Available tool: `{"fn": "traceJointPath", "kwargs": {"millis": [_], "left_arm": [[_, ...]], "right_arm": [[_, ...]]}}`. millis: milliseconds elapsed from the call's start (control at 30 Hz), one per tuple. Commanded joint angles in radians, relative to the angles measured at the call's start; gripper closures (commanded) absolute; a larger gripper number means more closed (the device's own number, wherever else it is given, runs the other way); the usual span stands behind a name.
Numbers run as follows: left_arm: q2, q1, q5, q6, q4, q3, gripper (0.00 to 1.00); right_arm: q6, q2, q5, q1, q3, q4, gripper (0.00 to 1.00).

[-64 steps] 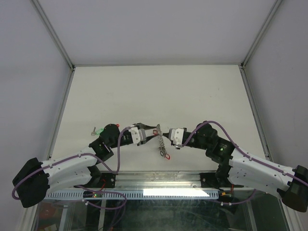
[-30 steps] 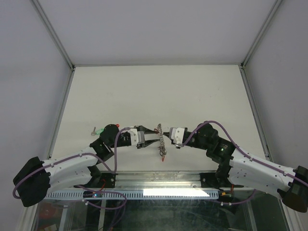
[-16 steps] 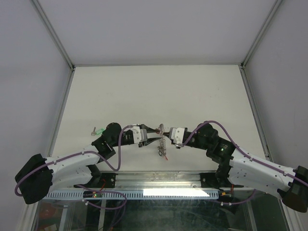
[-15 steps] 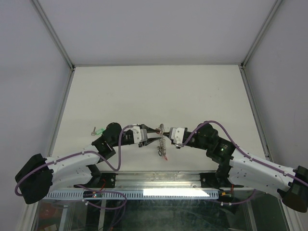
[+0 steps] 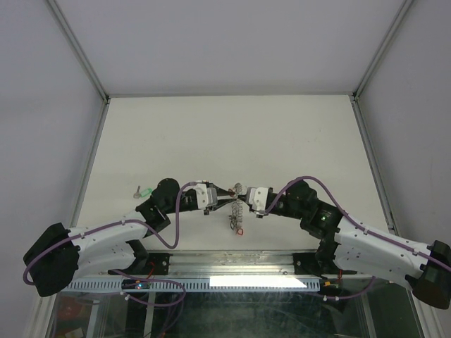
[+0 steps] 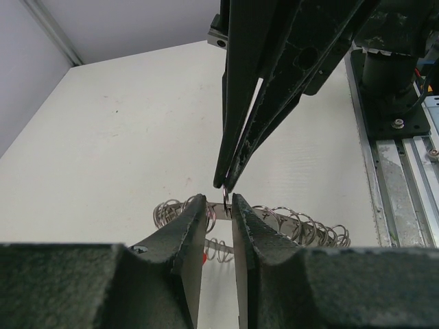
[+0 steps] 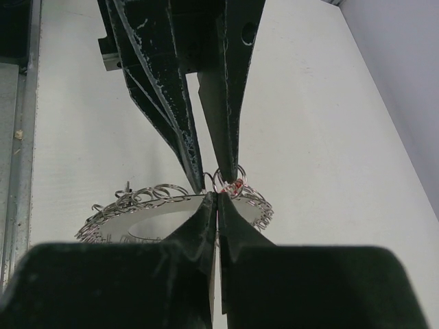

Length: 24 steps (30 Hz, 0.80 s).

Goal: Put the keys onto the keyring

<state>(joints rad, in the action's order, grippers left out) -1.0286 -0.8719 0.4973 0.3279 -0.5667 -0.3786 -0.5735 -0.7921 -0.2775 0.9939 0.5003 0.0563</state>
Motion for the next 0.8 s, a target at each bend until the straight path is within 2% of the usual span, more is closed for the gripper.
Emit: {"fn": "traceJointPath", "kwargs": {"millis": [0,200,300,433,467,567,633,767], "left_arm": [[-0.002,-0.01,0.013,-0.006,-0.032,-0.049,0.81],[-0.003,-0.01,0.02,0.004,-0.011,-0.054,0.9],[-0.004,-0.01,0.033,0.017,0.014,-0.058,1.0],[0.001,-0.01,0.046,0.037,0.048,-0.061,1.0],[0.006,-0.01,0.047,0.039,0.048,-0.057,1.0],[0.022,-0.01,0.049,0.047,0.046,-0.046,1.0],[0.03,-0.01,0.052,0.05,0.035,-0.036,1.0],[0.041,-0.011,0.069,0.047,-0.004,-0.013,1.0]], "right_arm": [[0.014,-0.001,-0.02,0.01,0.048,0.112,1.0],[0.016,-0.004,-0.021,0.014,0.05,0.121,1.0],[0.015,0.0,-0.021,0.015,0.049,0.125,1.0],[0.011,0.011,-0.017,0.015,0.045,0.113,1.0],[0.007,0.018,-0.01,0.015,0.042,0.108,0.97],[0.004,0.043,0.005,0.015,0.031,0.074,0.76],[0.003,0.055,0.005,0.014,0.025,0.043,0.66],[0.007,0.049,-0.013,0.014,0.025,-0.013,0.59]]}}
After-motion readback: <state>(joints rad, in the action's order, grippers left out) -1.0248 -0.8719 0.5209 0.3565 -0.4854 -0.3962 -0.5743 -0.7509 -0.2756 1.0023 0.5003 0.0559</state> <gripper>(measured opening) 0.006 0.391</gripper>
